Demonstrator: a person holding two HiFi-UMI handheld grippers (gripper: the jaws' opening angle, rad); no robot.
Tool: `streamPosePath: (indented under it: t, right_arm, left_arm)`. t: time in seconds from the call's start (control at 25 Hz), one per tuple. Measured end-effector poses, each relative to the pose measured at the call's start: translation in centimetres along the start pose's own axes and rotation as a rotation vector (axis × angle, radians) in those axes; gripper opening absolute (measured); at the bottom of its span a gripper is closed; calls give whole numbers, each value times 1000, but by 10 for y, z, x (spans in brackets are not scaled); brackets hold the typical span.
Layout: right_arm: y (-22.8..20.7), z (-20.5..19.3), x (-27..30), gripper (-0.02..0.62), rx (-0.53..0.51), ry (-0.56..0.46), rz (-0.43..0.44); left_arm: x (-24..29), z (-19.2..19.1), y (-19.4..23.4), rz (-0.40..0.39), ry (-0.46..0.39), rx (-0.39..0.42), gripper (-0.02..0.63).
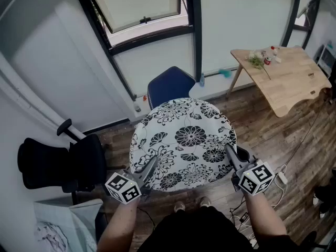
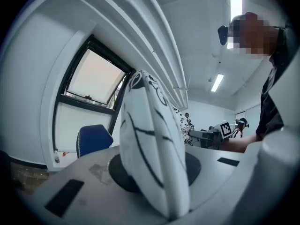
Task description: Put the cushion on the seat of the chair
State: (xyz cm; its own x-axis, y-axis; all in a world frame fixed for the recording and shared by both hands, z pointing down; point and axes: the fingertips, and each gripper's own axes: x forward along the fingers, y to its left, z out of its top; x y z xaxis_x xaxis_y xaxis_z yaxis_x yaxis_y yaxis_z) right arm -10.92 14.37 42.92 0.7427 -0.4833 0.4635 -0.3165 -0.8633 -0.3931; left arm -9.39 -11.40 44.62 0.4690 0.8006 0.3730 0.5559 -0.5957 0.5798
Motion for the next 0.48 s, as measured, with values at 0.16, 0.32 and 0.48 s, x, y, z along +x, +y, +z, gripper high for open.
streamPosePath:
  t: [0.16, 0.32, 0.48]
  right_arm:
    - [5, 2, 0, 34, -12, -3, -8]
    - [8, 2, -1, 34, -11, 2, -10]
    - [8, 4, -1, 35, -25, 6, -11]
  left_arm:
    - [3, 1, 3, -6, -10, 8, 32]
    - [2, -1, 6, 6, -5, 2, 32]
    - [5, 0, 7, 2, -12, 0, 32]
